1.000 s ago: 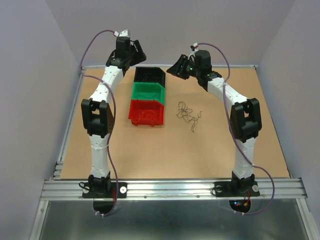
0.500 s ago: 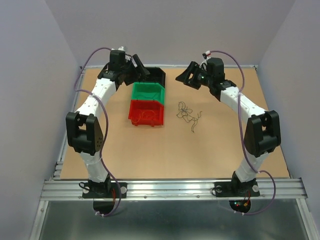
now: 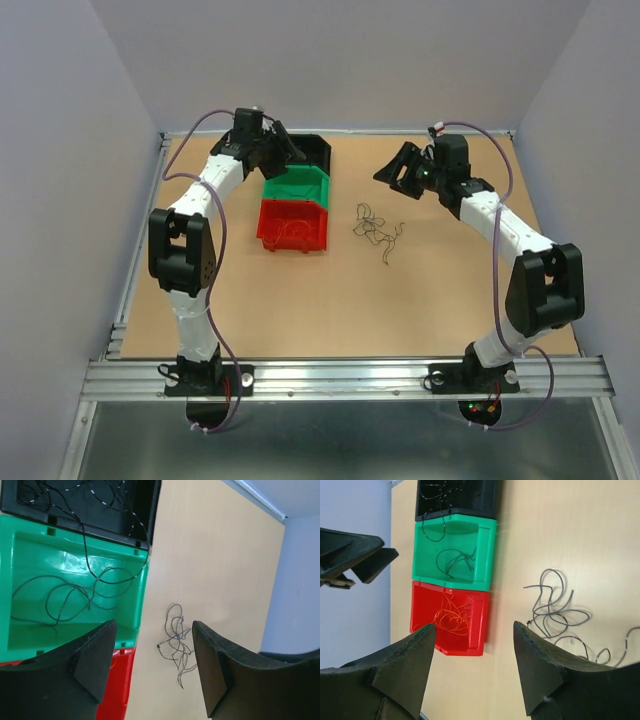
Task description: Untangle the cables
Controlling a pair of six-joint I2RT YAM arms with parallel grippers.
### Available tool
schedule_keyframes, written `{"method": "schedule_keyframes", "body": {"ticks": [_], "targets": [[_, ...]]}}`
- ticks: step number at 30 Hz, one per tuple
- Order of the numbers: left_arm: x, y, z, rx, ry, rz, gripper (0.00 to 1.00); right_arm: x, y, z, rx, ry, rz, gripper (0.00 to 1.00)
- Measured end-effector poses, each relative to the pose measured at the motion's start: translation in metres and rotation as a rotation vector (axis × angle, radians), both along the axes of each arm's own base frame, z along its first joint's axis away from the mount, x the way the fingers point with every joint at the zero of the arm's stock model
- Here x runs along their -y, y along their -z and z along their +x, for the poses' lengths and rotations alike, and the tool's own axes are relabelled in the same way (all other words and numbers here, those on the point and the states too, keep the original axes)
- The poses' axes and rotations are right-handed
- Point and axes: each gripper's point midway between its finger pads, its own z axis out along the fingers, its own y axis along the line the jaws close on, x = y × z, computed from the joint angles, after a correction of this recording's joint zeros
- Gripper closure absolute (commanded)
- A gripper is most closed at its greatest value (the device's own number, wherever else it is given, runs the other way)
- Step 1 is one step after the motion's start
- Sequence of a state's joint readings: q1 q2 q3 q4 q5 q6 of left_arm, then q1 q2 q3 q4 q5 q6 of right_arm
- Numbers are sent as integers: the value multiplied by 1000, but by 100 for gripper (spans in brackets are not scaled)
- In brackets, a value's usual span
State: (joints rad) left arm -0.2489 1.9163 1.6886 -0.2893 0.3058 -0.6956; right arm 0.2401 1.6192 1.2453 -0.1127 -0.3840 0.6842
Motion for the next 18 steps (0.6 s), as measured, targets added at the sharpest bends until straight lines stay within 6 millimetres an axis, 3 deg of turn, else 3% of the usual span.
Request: {"method": "schedule_keyframes", "body": {"ticks": [8,12,16,18], "targets": [[-4,57,8,-146,-68,23,28,33,-8,-1,1,77,-27,32],[-5,61,10,-163,-89,23,33,46,-4,-2,-10,103,-40,32],[-2,57,24,-141,-97,13,50,51,2,-4,-31,111,-49,32],[-1,60,32,-133,-99,16,51,53,2,-4,-31,115,-51,32]]}}
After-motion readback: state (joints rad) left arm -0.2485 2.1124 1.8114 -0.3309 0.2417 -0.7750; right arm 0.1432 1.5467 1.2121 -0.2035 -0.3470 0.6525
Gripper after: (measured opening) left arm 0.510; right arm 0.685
